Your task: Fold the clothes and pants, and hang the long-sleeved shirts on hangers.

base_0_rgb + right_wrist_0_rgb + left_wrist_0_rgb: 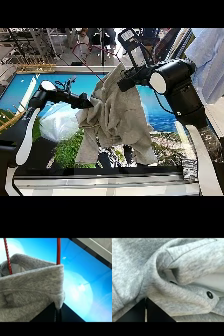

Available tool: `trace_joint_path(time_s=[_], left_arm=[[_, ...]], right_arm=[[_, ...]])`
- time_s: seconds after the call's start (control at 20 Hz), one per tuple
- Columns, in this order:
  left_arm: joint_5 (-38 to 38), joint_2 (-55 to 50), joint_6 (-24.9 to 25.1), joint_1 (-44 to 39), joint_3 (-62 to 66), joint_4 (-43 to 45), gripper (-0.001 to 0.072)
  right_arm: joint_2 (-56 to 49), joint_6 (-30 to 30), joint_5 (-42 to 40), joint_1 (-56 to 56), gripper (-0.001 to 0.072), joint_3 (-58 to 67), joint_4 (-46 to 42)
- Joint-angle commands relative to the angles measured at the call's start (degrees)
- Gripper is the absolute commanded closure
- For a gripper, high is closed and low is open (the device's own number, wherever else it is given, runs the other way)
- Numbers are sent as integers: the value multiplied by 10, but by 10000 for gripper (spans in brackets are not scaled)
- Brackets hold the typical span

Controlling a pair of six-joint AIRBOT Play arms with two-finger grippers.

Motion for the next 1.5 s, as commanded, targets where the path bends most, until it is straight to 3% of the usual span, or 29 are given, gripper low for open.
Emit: trace_joint_path(time_s=[0.0,0.05,0.1,0.15,0.35,0.55,0.65,0.75,0.8,0.85,0.9,1.1,1.3,1.45], left_arm=[[-6,4,32,3,0,4,662],[-19,8,36,8,0,4,553],[-30,12,52,13,0,4,304],[-38,15,61,17,0,4,193],[-51,19,112,22,0,4,165],[-53,14,123,-4,0,3,155],[-57,13,159,-25,0,-18,155],[-57,9,191,-51,0,-48,169],[-51,7,193,-63,0,-50,231],[-43,2,193,-72,0,-47,573],[-26,-2,195,-75,0,-46,686],[16,0,189,-36,2,-71,689],[16,32,197,68,2,-154,690],[12,53,200,129,3,-158,690]], right_arm=[[2,-1,3,0,687,0,0],[4,-1,3,0,687,0,0],[9,-1,3,0,687,0,0],[15,-1,3,0,687,0,0],[46,-7,4,0,687,0,0],[50,-7,4,0,686,0,0],[49,-7,3,0,686,0,0],[49,-7,3,0,686,0,0],[50,-7,4,0,686,0,-2],[50,-7,4,0,686,0,-2],[50,-7,6,0,686,0,-2],[50,-34,42,0,686,0,-2],[50,-86,52,0,687,0,1],[50,-124,51,0,687,0,3]])
